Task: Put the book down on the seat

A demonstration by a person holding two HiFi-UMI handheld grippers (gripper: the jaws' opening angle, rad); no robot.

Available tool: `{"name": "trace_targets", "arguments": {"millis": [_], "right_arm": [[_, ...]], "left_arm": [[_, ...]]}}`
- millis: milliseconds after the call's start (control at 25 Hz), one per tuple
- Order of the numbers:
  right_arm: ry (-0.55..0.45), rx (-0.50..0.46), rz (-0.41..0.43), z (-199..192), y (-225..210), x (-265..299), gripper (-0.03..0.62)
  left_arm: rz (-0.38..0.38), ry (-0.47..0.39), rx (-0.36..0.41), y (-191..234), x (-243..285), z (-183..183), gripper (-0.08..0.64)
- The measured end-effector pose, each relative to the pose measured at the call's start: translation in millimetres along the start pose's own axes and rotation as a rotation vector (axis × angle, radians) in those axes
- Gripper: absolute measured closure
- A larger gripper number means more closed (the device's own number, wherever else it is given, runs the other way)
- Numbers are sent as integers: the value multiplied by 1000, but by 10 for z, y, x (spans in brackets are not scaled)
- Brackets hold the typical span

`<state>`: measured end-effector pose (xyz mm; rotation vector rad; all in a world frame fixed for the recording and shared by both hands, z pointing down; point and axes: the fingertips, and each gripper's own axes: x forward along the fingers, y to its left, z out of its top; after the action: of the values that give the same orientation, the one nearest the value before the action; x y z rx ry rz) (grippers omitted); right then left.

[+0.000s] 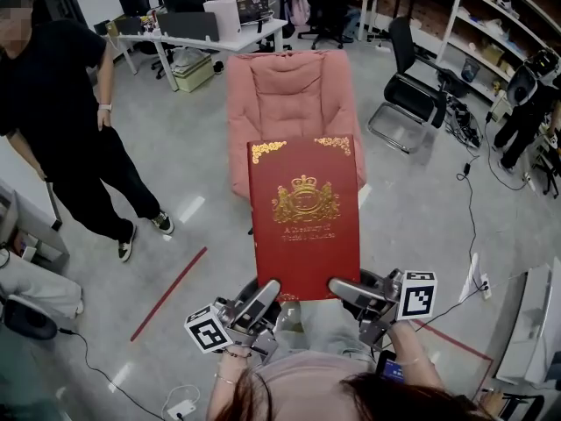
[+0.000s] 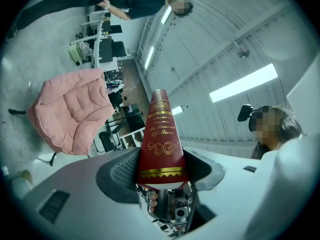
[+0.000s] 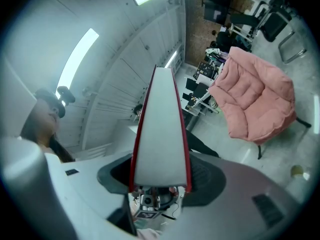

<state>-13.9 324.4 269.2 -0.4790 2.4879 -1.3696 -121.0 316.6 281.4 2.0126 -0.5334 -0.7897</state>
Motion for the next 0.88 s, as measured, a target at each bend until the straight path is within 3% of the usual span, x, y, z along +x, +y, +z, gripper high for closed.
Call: {"name": "trace_targets", "arguments": {"millis": [440, 880], "right_arm": [[1, 24, 4, 636, -269, 319, 334], [20, 54, -6, 1203, -885, 514, 334]], "left_arm": [[30, 1, -15, 272, 488, 477, 302], [58, -2, -41, 878, 1007, 743, 301]]}}
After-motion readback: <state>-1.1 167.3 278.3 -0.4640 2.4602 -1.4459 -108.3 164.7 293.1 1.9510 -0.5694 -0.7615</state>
